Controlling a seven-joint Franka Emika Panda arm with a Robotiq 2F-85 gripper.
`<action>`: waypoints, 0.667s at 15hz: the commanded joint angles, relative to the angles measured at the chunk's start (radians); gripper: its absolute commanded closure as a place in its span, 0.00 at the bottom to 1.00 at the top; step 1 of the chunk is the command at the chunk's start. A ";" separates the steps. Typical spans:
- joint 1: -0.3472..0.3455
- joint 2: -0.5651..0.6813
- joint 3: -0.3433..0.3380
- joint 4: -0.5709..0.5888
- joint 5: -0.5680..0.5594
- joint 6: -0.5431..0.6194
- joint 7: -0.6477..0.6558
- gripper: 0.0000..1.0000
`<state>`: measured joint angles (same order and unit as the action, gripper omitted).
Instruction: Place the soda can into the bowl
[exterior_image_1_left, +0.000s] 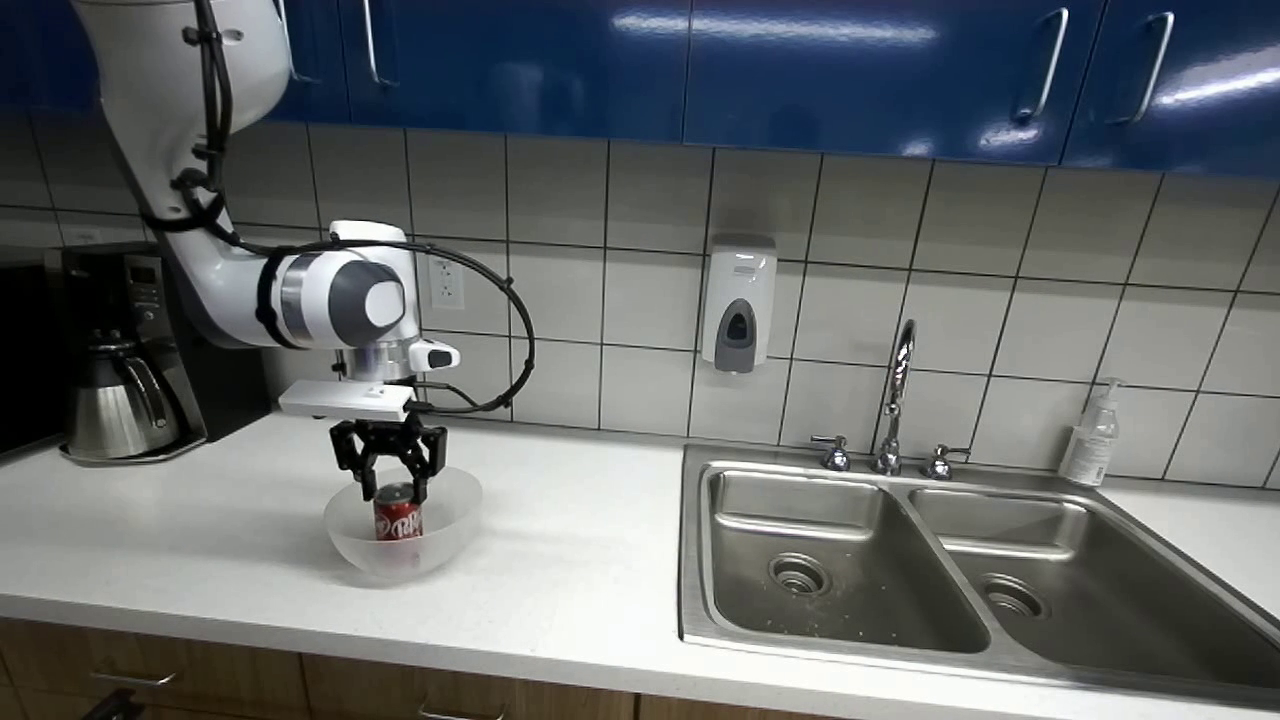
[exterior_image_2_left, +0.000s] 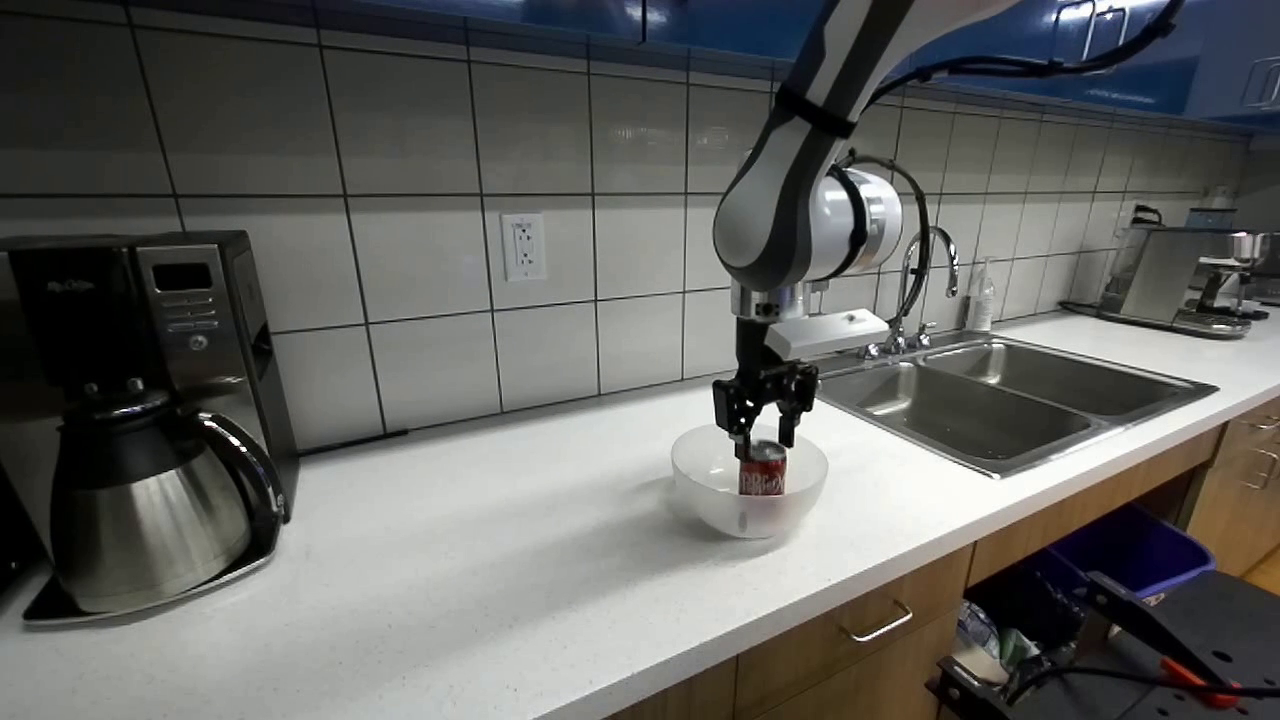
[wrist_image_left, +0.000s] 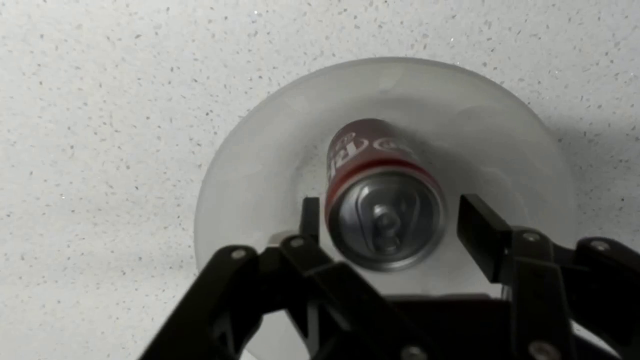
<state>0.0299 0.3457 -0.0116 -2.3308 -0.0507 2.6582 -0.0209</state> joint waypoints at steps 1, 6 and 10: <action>-0.012 -0.012 0.004 0.009 -0.007 -0.025 -0.021 0.00; -0.015 -0.068 -0.002 0.009 -0.005 -0.089 -0.010 0.00; -0.014 -0.174 -0.017 -0.011 -0.007 -0.191 0.017 0.00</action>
<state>0.0250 0.2768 -0.0241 -2.3160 -0.0506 2.5614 -0.0204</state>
